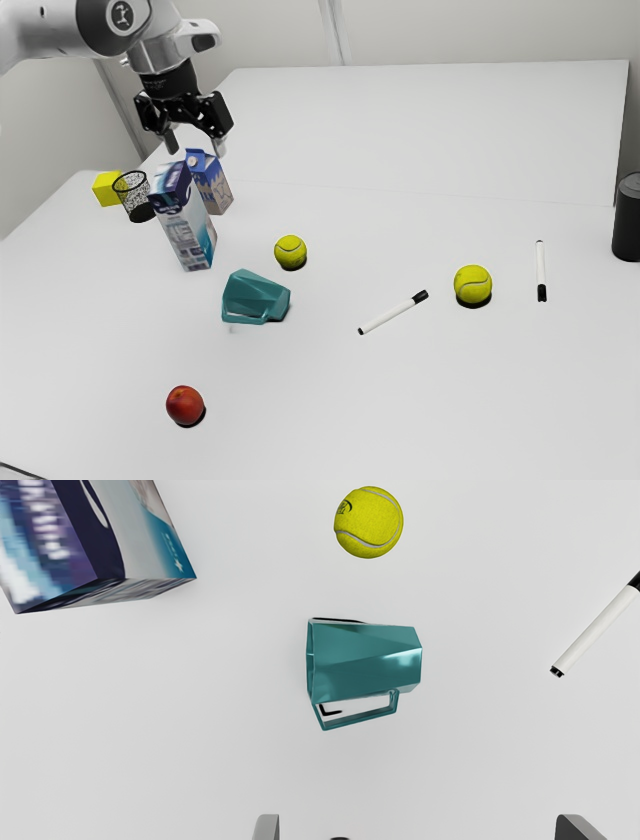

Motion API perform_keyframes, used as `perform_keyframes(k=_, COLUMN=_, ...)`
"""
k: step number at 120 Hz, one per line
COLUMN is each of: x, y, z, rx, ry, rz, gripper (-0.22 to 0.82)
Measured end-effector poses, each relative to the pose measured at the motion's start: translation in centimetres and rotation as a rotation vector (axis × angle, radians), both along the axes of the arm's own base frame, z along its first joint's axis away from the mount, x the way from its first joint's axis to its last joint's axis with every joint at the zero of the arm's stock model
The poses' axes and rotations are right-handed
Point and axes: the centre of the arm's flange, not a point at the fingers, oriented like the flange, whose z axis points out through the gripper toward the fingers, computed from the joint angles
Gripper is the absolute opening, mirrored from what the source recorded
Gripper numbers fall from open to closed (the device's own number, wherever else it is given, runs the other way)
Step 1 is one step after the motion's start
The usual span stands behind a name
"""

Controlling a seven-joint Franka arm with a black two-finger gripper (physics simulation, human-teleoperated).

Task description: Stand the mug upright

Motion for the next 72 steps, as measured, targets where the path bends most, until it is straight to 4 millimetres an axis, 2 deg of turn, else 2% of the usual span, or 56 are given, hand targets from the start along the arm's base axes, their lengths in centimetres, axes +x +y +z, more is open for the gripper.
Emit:
perform_keyframes(k=40, x=-1.3, y=-1.1, z=0.4, rx=-0.003, ry=0.022, rz=-0.015, gripper=0.6)
perform_keyframes(k=59, x=-1.6, y=-1.8, z=-3.8, rx=-0.067, ry=0.126, rz=-0.009, gripper=0.6)
perform_keyframes(k=72, x=-1.8, y=-1.1, z=-6.6, rx=-0.118, ry=0.177, rz=0.026, gripper=0.6)
